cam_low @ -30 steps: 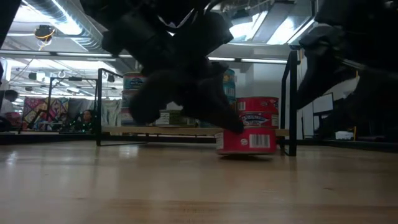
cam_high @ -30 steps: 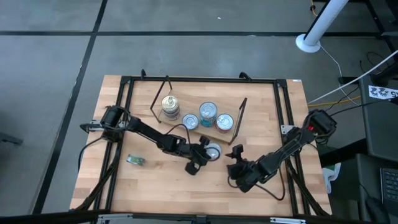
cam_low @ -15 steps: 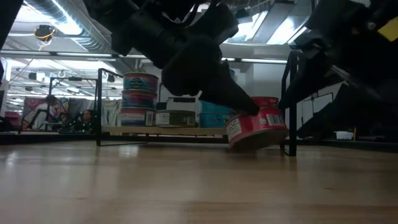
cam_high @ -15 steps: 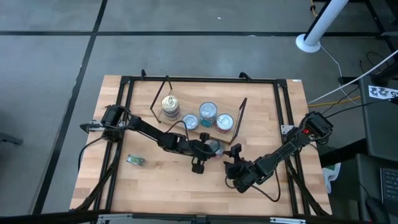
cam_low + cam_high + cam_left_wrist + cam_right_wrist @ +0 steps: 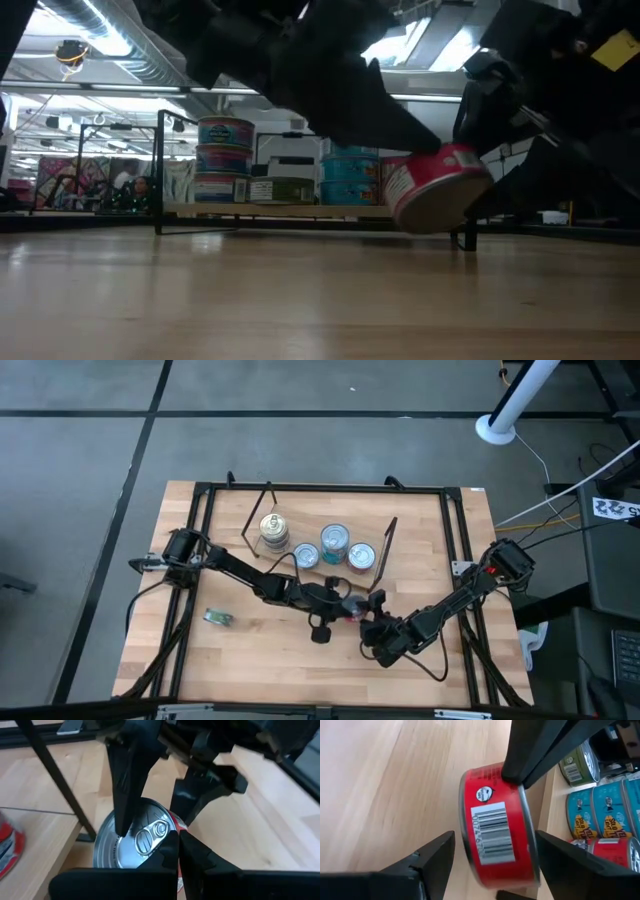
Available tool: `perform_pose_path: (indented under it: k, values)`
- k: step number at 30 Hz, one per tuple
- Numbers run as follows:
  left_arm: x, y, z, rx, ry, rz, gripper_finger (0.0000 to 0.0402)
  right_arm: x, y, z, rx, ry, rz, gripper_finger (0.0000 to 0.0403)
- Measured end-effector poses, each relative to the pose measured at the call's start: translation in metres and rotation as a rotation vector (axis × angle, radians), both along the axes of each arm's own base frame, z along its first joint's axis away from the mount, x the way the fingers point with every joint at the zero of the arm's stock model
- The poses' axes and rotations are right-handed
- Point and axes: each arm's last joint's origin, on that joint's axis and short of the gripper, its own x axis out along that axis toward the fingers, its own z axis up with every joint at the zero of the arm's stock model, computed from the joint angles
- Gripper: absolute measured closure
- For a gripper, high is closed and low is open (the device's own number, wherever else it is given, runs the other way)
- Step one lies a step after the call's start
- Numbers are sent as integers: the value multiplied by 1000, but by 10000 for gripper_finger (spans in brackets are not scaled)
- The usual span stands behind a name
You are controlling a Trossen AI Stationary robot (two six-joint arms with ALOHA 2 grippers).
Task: Stack canned seafood by type on shelf
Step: Stack the red tuna can on the red tuna can on the shelf
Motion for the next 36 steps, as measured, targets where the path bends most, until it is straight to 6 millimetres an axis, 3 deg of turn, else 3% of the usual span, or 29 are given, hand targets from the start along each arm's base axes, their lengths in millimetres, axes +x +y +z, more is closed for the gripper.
perform_pose_path:
  k: [5, 13, 21, 28, 36]
  values:
    - [0, -1, 1, -25, -3, -13, 401, 2, 1, 1, 17, -23, -1, 157]
    - [0, -2, 1, 37, -13, -52, 386, 5, 5, 4, 86, -32, 20, 273]
    - [-3, -15, 2, 89, -26, -81, 299, 12, 13, 13, 226, -44, 13, 274]
    - [-7, -28, 2, 196, -31, -66, 210, 22, 2, 14, 409, -52, -97, 253]
    - [-10, -27, -2, 287, 11, -68, 167, 31, -13, 15, 500, -87, -201, 269]
